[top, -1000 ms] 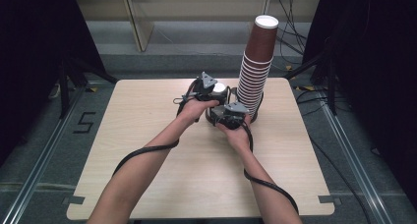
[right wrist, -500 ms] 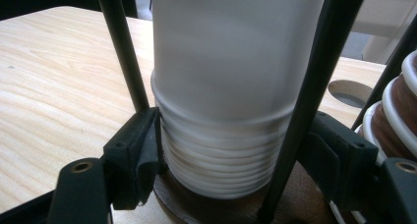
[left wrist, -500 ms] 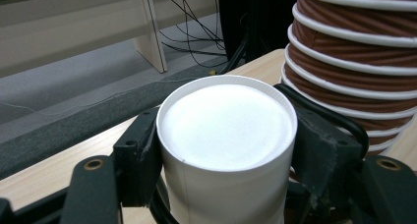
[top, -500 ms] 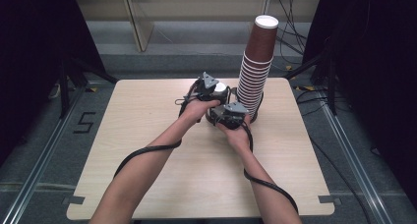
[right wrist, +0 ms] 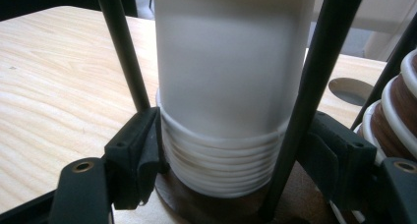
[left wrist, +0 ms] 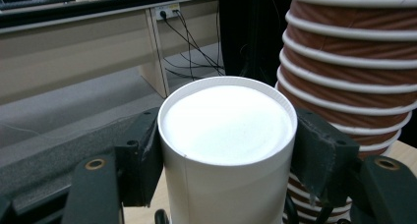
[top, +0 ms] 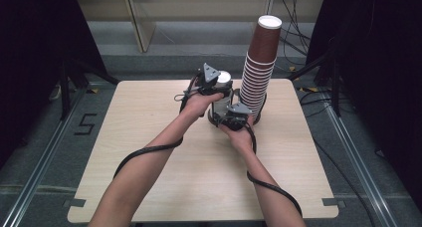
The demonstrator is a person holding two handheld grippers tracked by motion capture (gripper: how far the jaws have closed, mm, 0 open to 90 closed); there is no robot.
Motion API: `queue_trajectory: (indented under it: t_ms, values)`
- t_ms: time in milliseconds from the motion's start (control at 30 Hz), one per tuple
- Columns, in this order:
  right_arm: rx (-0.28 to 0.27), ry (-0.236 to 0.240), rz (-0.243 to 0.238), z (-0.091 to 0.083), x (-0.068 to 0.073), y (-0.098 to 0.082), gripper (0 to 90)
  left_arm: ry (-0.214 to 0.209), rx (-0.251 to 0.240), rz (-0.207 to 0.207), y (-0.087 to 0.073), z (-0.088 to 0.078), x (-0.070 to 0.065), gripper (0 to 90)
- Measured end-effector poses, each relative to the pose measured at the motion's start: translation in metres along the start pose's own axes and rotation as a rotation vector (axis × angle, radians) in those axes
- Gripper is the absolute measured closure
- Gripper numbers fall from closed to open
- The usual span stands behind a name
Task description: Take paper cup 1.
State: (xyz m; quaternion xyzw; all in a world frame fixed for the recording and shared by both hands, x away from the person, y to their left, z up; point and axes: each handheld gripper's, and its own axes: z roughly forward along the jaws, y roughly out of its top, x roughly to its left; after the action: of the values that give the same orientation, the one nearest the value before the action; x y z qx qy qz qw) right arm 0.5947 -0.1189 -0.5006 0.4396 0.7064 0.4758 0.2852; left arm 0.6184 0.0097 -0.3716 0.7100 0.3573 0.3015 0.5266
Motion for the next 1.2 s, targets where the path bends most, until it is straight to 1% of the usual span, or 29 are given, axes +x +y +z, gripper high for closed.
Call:
queue_trajectory:
  t_ms: [33,67,133,167,200,233,267,300,333,367,400,467,533,567,600,667,733,767,833,867,933,967,1000,1033,1067,1100,1133,1167,1200]
  values:
    - [0.003,-0.011,-0.01,0.0,0.0,0.0,27.4,0.003,-0.002,0.002,0.002,-0.001,-0.001,33.4]
    - [0.01,0.006,-0.006,-0.001,0.002,0.001,25.5,0.003,-0.004,0.005,0.004,-0.002,-0.001,33.4]
    - [0.011,0.006,-0.012,-0.002,0.002,0.001,25.1,0.006,-0.008,0.004,0.007,-0.004,0.0,33.5]
    - [0.016,0.02,-0.004,-0.003,0.003,0.001,24.3,0.008,-0.011,0.002,0.009,-0.005,0.0,33.5]
    - [0.037,0.013,-0.008,-0.006,0.003,0.001,23.5,0.007,-0.013,0.0,0.01,-0.006,0.0,33.5]
    - [0.028,0.009,-0.015,-0.005,0.003,0.001,22.9,0.01,-0.015,0.006,0.012,-0.007,0.001,33.5]
    - [0.036,0.027,-0.009,-0.009,0.004,0.002,21.6,0.015,-0.028,0.027,0.014,-0.008,0.002,33.5]
    - [0.036,0.027,-0.009,-0.009,0.004,0.002,21.6,0.017,-0.029,0.031,0.016,-0.009,0.002,33.5]
    - [0.047,0.021,-0.021,-0.011,0.004,0.002,21.1,0.017,-0.036,0.031,0.018,-0.01,0.003,33.5]
    - [0.042,0.026,-0.024,-0.012,0.005,0.003,20.5,0.022,-0.039,0.027,0.02,-0.012,0.003,33.5]
    - [0.042,0.026,-0.04,-0.017,0.004,0.004,19.3,0.024,-0.042,0.028,0.021,-0.013,0.004,33.5]
    - [0.054,0.031,-0.032,-0.02,0.005,0.005,19.0,0.024,-0.045,0.029,0.024,-0.016,0.004,33.5]
    - [0.054,0.03,-0.044,-0.027,0.004,0.008,18.2,0.023,-0.05,0.024,0.026,-0.02,0.004,33.4]
    - [0.054,0.036,-0.027,-0.03,0.005,0.008,17.9,0.018,-0.041,0.006,0.026,-0.021,0.003,33.5]
    - [0.059,0.048,-0.046,-0.037,0.004,0.009,17.2,0.018,-0.051,0.019,0.027,-0.023,0.004,33.5]
    - [0.057,0.058,-0.06,-0.04,0.003,0.01,17.0,0.016,-0.051,0.015,0.028,-0.028,0.005,33.4]
    - [0.067,0.071,-0.076,-0.054,0.002,0.01,16.4,0.014,-0.054,0.018,0.029,-0.032,0.006,33.4]
    - [0.067,0.071,-0.076,-0.054,0.002,0.01,16.4,0.011,-0.056,0.013,0.029,-0.034,0.006,33.4]
    - [0.065,0.075,-0.078,-0.063,0.0,0.01,16.2,0.006,-0.057,0.017,0.03,-0.041,0.006,33.4]
    - [0.068,0.082,-0.091,-0.071,-0.002,0.008,16.2,0.0,-0.045,-0.002,0.029,-0.044,0.004,33.4]
    - [0.069,0.077,-0.093,-0.076,-0.004,0.007,16.1,-0.009,-0.042,0.003,0.028,-0.05,0.003,33.4]
    - [0.074,0.08,-0.093,-0.08,-0.004,0.006,16.0,-0.009,-0.046,0.021,0.028,-0.053,0.004,33.4]
    - [0.078,0.084,-0.116,-0.09,-0.008,0.003,15.8,-0.012,-0.044,0.024,0.027,-0.056,0.004,33.4]
    - [0.074,0.086,-0.104,-0.094,-0.008,0.002,15.8,-0.019,-0.042,0.022,0.026,-0.059,0.003,33.4]
    - [0.077,0.084,-0.11,-0.099,-0.01,0.0,15.8,-0.023,-0.039,0.023,0.025,-0.062,0.003,33.4]
    - [0.077,0.084,-0.11,-0.099,-0.01,0.0,15.8,-0.025,-0.036,0.026,0.023,-0.066,0.002,33.4]
    - [0.085,0.087,-0.119,-0.108,-0.012,-0.002,15.7,-0.031,-0.03,0.03,0.022,-0.069,0.002,33.4]
    - [0.085,0.087,-0.119,-0.108,-0.012,-0.002,15.7,-0.034,-0.024,0.032,0.021,-0.073,0.001,33.4]
    - [0.077,0.08,-0.127,-0.117,-0.014,-0.005,15.7,-0.038,-0.021,0.035,0.019,-0.076,0.0,33.4]
